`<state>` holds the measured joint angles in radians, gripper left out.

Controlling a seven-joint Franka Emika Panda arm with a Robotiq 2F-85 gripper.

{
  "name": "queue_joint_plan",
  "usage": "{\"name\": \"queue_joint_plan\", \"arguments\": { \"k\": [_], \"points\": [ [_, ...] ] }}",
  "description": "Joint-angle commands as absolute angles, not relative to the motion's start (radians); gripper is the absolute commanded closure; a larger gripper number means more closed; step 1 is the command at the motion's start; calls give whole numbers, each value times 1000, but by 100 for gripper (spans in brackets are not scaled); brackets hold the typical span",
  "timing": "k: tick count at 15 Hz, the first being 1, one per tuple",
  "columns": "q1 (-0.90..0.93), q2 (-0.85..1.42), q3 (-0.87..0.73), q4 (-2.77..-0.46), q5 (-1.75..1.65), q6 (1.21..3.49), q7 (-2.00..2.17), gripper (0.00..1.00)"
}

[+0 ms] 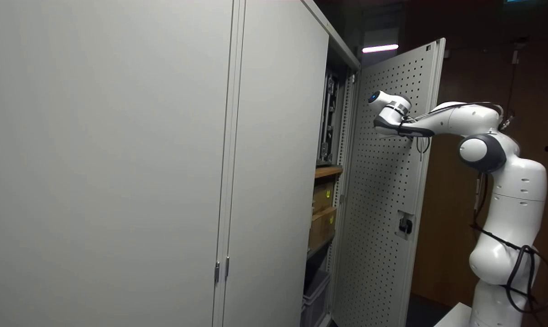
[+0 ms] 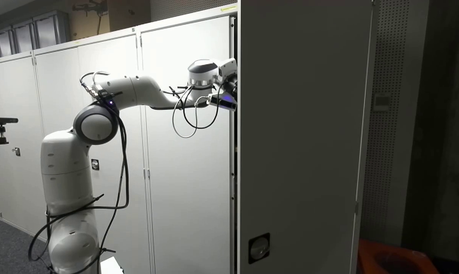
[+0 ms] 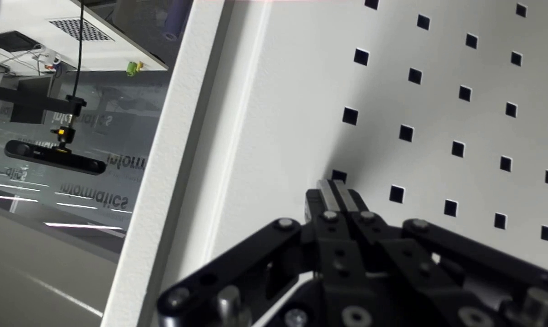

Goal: Open the right door

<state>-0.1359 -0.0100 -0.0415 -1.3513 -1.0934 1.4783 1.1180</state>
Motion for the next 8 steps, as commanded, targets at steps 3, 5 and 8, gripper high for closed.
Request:
{"name": "queue_joint_plan", "arguments": {
  "k": [3,5,8],
  "points": [
    [-137,-88,-83,-1452,-1118,1485,1102,100],
    [-141,-108,-96,-1476,-1114,1491,1104,100],
    [-148,-139,-118,-1512,-1108,1505,1103,100]
  ]
}}
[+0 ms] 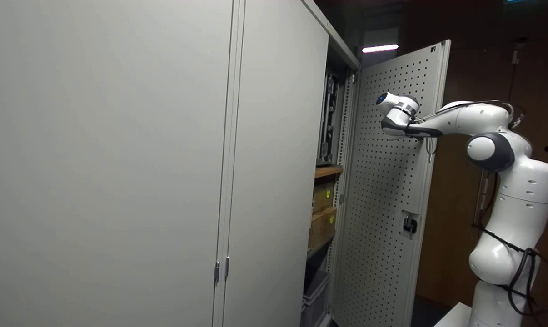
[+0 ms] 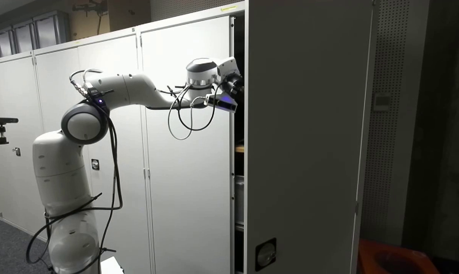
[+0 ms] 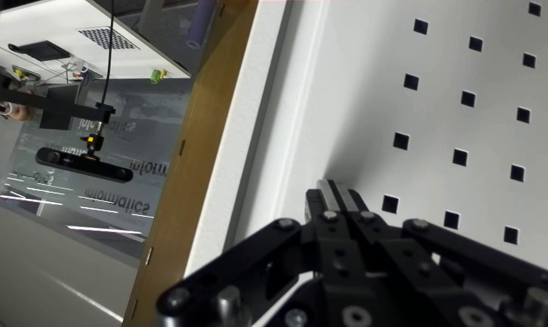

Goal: Open the right door

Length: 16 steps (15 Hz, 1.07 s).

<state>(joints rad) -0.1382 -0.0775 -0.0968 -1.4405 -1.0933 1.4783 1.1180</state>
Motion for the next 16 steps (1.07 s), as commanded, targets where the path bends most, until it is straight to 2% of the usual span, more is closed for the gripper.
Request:
{"name": "queue_joint_plan", "arguments": {
  "k": [1,16],
  "points": [
    [-150,-148,-126,-1522,-1107,1514,1100,100],
    [-222,-210,-254,-1651,-1097,1911,997,100]
  ]
}}
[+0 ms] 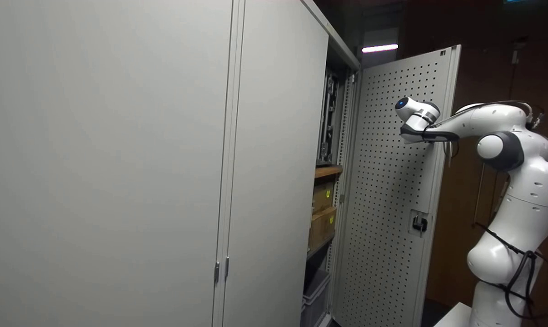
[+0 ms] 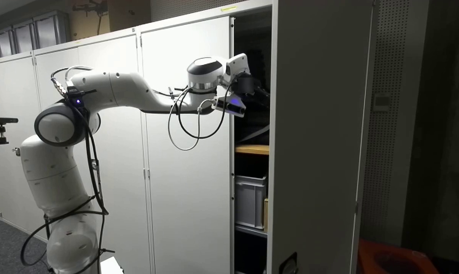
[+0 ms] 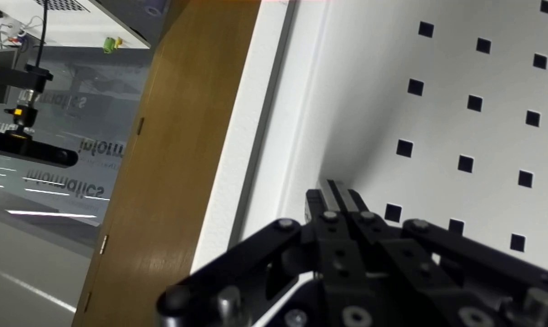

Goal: Open the right door

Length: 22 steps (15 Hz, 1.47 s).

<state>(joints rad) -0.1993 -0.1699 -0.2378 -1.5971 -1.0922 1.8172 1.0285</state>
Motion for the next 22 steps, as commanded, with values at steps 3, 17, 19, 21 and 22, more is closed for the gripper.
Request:
{"name": "queue_joint_plan", "arguments": {
  "k": [3,17,19,21,22],
  "points": [
    [-240,-219,-274,-1672,-1096,1983,990,100],
    [-315,-217,-372,-1726,-1019,2209,899,100],
    [-324,-211,-387,-1727,-997,2243,878,100],
    [-335,-204,-400,-1728,-974,2279,855,100],
    [-340,-200,-406,-1726,-960,2295,840,100]
  ]
}}
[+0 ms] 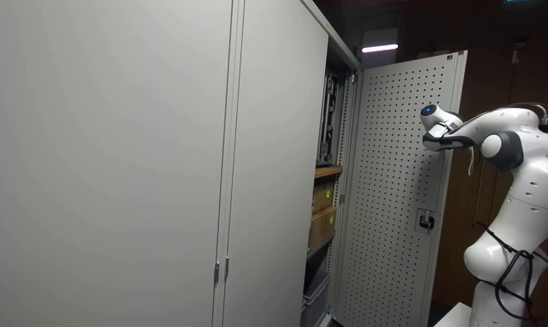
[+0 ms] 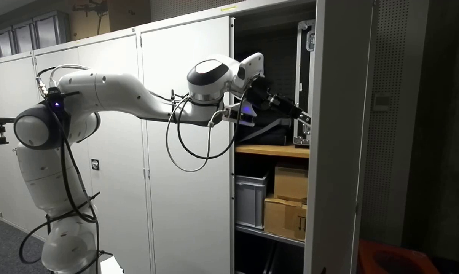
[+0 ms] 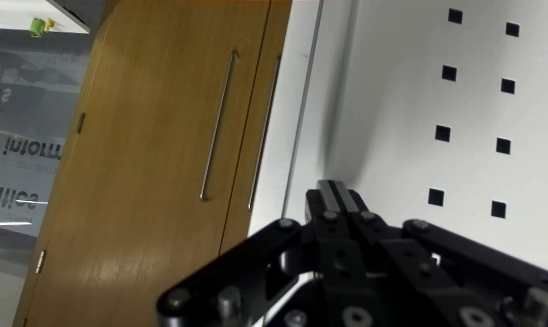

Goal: Open the right door

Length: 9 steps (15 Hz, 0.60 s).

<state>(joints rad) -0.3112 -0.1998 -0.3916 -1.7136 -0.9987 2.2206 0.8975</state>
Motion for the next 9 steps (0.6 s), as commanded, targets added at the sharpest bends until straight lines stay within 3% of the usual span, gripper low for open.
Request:
{"name": "queue_joint_plan", "arguments": {
  "k": [1,9],
  "points": [
    [-346,-196,-410,-1725,-946,2311,825,100],
    [-389,-150,-443,-1688,-838,2434,697,100]
  ]
}}
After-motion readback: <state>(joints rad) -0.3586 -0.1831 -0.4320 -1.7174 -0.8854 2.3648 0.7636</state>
